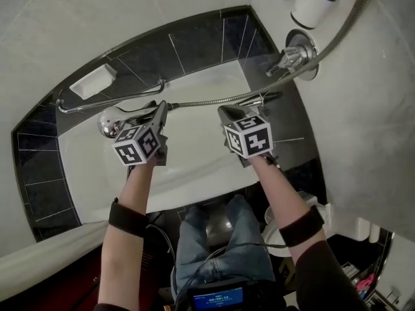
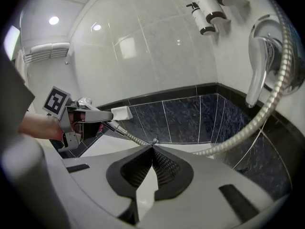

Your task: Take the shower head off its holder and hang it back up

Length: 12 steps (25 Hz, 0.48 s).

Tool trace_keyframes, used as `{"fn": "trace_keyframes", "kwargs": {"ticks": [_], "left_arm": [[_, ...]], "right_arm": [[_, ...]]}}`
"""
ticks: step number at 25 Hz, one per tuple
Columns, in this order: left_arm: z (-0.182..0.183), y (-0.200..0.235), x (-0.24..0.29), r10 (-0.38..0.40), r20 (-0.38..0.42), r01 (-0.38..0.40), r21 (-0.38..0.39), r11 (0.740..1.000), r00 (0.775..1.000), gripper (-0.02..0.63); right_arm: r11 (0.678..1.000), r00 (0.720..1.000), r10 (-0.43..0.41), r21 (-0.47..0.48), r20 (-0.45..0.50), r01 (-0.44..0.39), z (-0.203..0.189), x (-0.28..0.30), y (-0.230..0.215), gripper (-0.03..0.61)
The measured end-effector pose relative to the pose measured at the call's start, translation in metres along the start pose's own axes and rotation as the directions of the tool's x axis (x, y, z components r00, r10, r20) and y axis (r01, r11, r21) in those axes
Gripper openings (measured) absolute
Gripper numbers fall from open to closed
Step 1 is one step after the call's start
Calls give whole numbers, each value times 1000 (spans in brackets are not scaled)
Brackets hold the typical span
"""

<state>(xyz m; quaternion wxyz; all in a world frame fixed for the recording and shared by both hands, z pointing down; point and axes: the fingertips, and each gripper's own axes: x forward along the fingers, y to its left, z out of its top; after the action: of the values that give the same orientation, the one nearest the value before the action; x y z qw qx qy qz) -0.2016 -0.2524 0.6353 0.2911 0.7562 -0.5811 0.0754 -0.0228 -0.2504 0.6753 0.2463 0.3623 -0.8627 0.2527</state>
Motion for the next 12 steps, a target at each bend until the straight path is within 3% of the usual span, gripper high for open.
{"fn": "trace_keyframes", "kwargs": {"ticks": [6,12], "left_arm": [[-59,3,38,-37,13,38,-95,995,999,143],[-114,8,71,-72,75,88,-239,967,995,147]], "right_arm": [[1000,999,-12,19,-35,13,-55,28,-20,15],[998,998,-36,48,-59,39,-108,46,-50,15]]}}
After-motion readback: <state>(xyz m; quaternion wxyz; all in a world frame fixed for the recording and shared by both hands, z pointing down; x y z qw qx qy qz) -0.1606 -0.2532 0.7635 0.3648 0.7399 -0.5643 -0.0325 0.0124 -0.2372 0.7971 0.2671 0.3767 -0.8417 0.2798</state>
